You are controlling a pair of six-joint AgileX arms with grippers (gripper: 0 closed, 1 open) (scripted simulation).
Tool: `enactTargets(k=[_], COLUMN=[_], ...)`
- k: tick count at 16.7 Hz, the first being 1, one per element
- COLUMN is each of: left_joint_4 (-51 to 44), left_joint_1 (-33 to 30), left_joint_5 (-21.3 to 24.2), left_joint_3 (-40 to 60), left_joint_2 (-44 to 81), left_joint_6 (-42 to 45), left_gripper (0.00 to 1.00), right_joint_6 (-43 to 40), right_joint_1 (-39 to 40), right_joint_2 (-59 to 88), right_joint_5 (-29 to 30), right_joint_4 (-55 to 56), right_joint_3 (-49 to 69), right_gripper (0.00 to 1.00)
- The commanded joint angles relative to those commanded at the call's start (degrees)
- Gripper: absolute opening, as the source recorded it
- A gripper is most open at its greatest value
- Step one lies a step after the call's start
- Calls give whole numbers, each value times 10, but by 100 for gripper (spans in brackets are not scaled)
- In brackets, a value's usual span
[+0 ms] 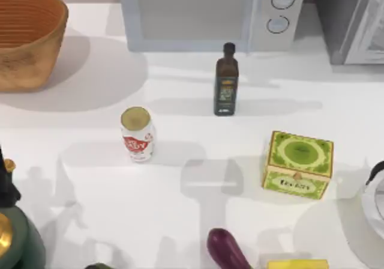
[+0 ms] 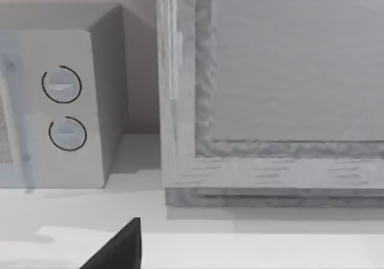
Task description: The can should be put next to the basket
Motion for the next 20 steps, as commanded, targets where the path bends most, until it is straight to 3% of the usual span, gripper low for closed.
enactTargets(k=[4,9,20], left_joint_4=[-8,-94,-517], left_joint_1=[-3,-32,-168], left_joint_5=[1,6,7], left_joint_3=[29,158,622], left_joint_2=[11,149,784], left_joint_6=[5,42,156], left_gripper=[100,100,100], right_joint_6=[0,0,0], right_joint_1=[0,0,0], right_joint_2=[0,0,0], right_joint_5=[0,0,0], right_joint_4=[0,0,0], right_joint_3=[0,0,0], right_gripper=[100,100,100])
